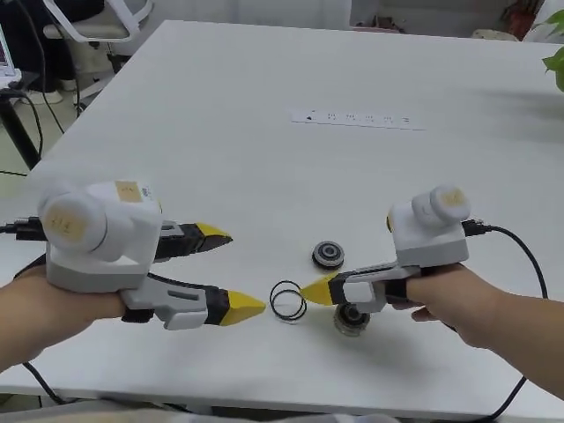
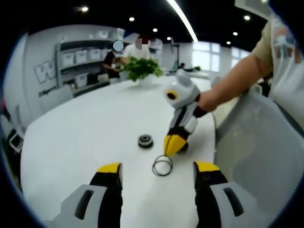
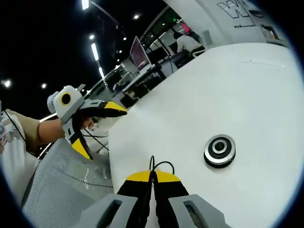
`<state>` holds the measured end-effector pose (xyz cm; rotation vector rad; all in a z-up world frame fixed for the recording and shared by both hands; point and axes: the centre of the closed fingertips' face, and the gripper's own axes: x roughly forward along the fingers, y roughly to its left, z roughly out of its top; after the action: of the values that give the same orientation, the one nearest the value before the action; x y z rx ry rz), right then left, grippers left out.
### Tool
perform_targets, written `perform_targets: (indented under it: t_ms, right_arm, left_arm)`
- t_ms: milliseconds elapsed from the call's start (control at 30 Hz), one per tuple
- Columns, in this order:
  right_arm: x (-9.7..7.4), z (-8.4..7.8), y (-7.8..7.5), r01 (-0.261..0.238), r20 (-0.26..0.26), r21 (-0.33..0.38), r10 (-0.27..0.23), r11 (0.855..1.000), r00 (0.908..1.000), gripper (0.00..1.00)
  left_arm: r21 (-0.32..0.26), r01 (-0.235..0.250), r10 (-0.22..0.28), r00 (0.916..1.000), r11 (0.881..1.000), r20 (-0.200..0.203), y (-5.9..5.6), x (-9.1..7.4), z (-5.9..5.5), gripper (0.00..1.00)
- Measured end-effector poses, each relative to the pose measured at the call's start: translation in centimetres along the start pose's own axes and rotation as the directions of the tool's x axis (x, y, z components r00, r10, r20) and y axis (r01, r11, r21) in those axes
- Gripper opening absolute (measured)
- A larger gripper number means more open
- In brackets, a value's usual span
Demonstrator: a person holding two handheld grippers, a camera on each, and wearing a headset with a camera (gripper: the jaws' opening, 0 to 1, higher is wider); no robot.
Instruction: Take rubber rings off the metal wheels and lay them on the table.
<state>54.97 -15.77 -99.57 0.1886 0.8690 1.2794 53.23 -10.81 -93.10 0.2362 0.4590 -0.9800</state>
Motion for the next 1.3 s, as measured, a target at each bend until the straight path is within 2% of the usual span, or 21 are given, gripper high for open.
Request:
perform_targets:
  t_ms: [367,433,667,900,1067,1300]
  right_arm:
    - [0.2,-0.2,-0.9,0.045,-0.010,-0.031,-0.045,0.999,0.9989,0.00]
    - [0.2,-0.1,-1.3,0.064,-0.004,-0.046,-0.065,0.997,0.9979,0.05]
    - [-0.1,0.0,-1.3,0.073,0.010,-0.059,-0.073,0.996,0.9973,0.18]
    - [-1.1,1.3,-1.4,0.100,0.072,-0.086,-0.094,0.991,0.9930,0.37]
    - [-2.1,2.7,-1.6,0.132,0.130,-0.134,-0.114,0.982,0.9849,0.48]
    - [-3.4,3.5,-2.7,0.190,0.160,-0.175,-0.163,0.966,0.9736,0.61]
  left_arm:
    - [-0.006,-0.006,0.006,0.9999,1.000,-0.009,0.3,-0.1,-0.4,0.62]
    - [-0.006,-0.007,0.007,0.9999,1.000,-0.012,0.3,-0.1,-0.5,0.62]
    - [-0.004,-0.006,0.006,0.9997,1.000,-0.022,0.6,0.1,-0.5,0.62]
    - [-0.003,-0.004,0.004,0.9997,1.000,-0.026,1.0,0.7,-0.2,0.63]
    - [-0.005,-0.005,0.005,0.9995,1.000,-0.030,1.4,1.0,-0.1,0.64]
    - [-0.002,-0.009,0.009,0.9993,1.000,-0.036,2.1,1.8,0.2,0.65]
